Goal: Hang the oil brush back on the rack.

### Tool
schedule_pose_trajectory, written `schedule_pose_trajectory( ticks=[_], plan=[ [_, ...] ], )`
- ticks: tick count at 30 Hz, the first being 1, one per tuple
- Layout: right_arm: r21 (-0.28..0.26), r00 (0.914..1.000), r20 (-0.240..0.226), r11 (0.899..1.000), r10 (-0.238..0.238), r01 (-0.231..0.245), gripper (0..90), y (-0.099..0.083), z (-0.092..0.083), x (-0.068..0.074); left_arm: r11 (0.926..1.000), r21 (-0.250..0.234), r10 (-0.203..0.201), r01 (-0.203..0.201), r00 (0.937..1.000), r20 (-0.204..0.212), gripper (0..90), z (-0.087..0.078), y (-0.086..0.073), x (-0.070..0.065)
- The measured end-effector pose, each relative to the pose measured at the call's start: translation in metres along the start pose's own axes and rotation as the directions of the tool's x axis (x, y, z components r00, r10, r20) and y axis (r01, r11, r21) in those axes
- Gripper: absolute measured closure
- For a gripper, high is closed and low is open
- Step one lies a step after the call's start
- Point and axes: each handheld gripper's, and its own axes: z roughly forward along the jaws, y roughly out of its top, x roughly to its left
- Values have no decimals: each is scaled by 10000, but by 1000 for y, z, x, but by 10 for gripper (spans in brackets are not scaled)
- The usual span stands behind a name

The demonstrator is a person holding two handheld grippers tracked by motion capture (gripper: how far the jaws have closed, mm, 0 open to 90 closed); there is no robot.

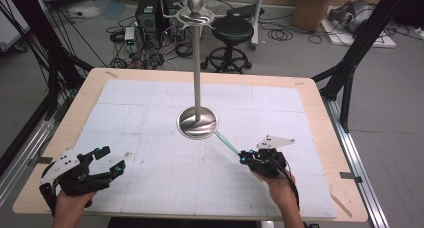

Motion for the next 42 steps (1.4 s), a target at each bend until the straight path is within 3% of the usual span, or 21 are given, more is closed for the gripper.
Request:
schedule_pose_trajectory(
  ticks=[7, 11, 12, 19, 23, 26, 27, 28, 35, 42],
  plan=[
    [-625, 9990, -447, 9980, -31, 3, 822, 6, -3, 15, 9995, 70, -311, 308, 9986, 424, 249, 7, 3, -7],
    [-1062, 9976, -670, 9943, -160, 88, 822, 11, -7, 27, 9988, 316, -407, 372, 9919, 1205, 311, 17, 5, -17],
    [-1187, 9973, -698, 9928, -225, 141, 822, 13, -8, 30, 9988, 316, -407, 372, 9919, 1205, 344, 17, 5, -17],
    [-1638, 9931, -934, 9849, -713, 553, 821, 21, -8, 47, 9944, 739, -895, 754, 9733, 2115, 366, 49, 11, -35],
    [-1868, 9896, -1162, 9804, -851, 623, 821, 24, -6, 55, 9921, 712, -1167, 1030, 9670, 2263, 321, 63, 20, -43],
    [-1968, 9864, -1270, 9773, -1044, 781, 821, 28, -5, 62, 9878, 671, -1535, 1409, 9544, 2562, 307, 74, 27, -50],
    [-1984, 9851, -1346, 9769, -1069, 789, 820, 29, -5, 65, 9878, 671, -1535, 1409, 9544, 2562, 307, 74, 27, -50],
    [-2049, 9842, -1359, 9751, -1138, 844, 820, 31, -5, 67, 9854, 639, -1693, 1576, 9446, 2812, 309, 80, 32, -54],
    [-2394, 9790, -1523, 9661, -1352, 962, 820, 37, -4, 79, 9772, 671, -2121, 2014, 9140, 3459, 317, 95, 45, -67],
    [-2613, 9732, -1602, 9578, -1650, 1194, 820, 40, -5, 87, 9710, 812, -2387, 2247, 8993, 3664, 317, 104, 51, -76]
  ],
)
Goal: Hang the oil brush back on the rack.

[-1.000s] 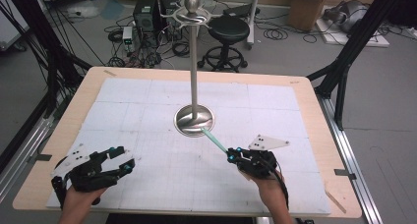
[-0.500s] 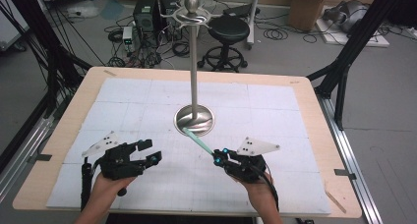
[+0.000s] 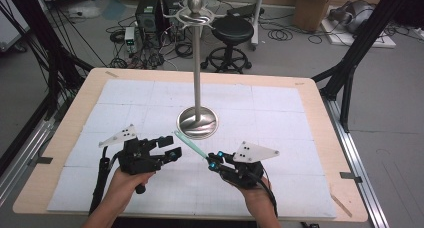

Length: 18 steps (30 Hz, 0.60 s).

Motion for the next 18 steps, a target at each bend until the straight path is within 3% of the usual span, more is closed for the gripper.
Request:
schedule_pose_trajectory(
  ticks=[14, 18],
  plan=[
    [-53, 9992, 1, 9992, -401, 401, 819, 3, 5, 10, 9982, -37, -605, 606, 9981, 111, 373, 8, 1, -4],
    [-131, 9990, -41, 9990, -438, 438, 819, 5, 6, 13, 9949, -10, -1010, 1011, 9945, 288, 401, 13, 0, -3]
  ],
)
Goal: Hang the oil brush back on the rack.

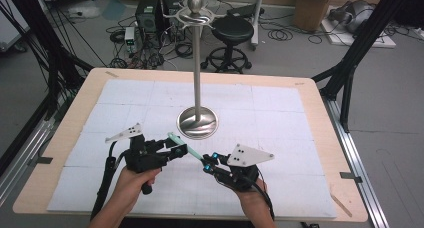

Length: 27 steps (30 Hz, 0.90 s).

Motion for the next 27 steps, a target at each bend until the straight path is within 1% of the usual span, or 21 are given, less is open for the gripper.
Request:
schedule_pose_trajectory(
  ticks=[4, 9, 11, 13, 14, 16, 20, 24, 26, 27],
  plan=[
    [-47, 10000, 62, 10000, -16, 16, 819, 1, 0, 2, 9994, -187, -290, 295, 9992, 279, 449, 2, 0, 0],
    [-107, 10000, 81, 9999, -31, 32, 818, 1, 1, 3, 9984, -286, -472, 487, 9975, 517, 543, 2, 1, 0],
    [-142, 9999, 101, 9999, -55, 57, 818, 1, 1, 3, 9984, -263, -490, 505, 9973, 548, 562, 2, 2, 1],
    [-128, 9999, 161, 9999, -48, 50, 818, 1, 1, 4, 9975, -342, -593, 614, 9965, 591, 578, 3, 2, 1],
    [-154, 9997, 223, 9998, -138, 141, 818, 2, 1, 4, 9974, -352, -606, 628, 9963, 604, 591, 2, 2, 1],
    [-142, 9996, 252, 9998, -132, 136, 818, 2, 2, 5, 9972, -393, -612, 638, 9961, 636, 618, 2, 2, 1],
    [-199, 9992, 313, 9995, -240, 246, 818, 2, 2, 7, 9968, -424, -650, 678, 9957, 658, 697, 2, 3, 1],
    [-206, 9992, 297, 9994, -270, 277, 818, 2, 3, 7, 9970, -491, -558, 591, 9963, 660, 772, 2, 3, 1],
    [-215, 9992, 317, 9994, -257, 264, 818, 2, 3, 8, 9969, -488, -590, 624, 9959, 685, 773, 2, 3, 1],
    [-222, 9992, 313, 9994, -249, 256, 817, 2, 3, 8, 9961, -487, -699, 735, 9949, 733, 778, 2, 3, 1]
  ],
)
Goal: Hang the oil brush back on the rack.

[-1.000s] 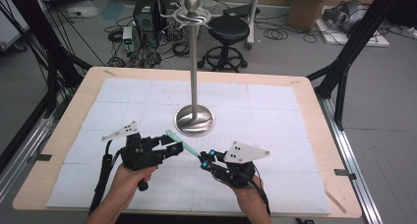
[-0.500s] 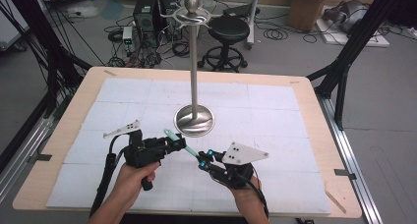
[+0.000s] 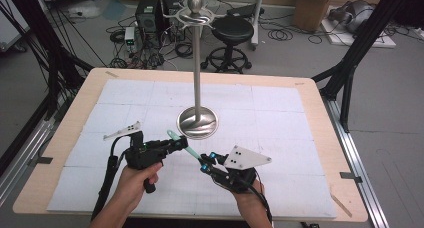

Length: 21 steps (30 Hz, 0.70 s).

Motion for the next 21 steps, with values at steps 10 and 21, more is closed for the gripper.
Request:
schedule_pose_trajectory(
  ticks=[10, 21],
  plan=[
    [-41, 9997, -247, 10000, 39, -40, 809, 1, 4, 2, 9999, -129, -1, 7, 9990, 441, 821, -2, 2, -2],
    [-646, 9846, -1712, 9968, 364, -481, 449, 7, -1, -8, 9804, 325, 1887, -1941, 9741, 1243, 827, -14, 23, -15]
  ],
)
